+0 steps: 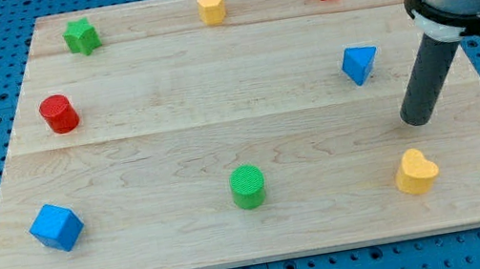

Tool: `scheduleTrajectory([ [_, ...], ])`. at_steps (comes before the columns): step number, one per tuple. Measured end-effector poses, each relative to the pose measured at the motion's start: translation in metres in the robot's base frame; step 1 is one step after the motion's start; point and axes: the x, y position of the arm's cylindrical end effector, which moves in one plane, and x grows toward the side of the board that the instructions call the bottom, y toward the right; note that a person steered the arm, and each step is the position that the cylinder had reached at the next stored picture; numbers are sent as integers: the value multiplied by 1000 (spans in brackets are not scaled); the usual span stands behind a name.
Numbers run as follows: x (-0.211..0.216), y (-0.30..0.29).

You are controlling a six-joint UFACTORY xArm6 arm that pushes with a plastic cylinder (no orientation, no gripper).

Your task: Move your arm to the right side of blue triangle

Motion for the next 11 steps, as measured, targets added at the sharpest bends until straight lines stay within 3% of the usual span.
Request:
scheduleTrajectory([
  [3,0,5],
  [5,-52,59],
  [7,-33,101],
  [9,-86,48],
  [11,-90,13],
])
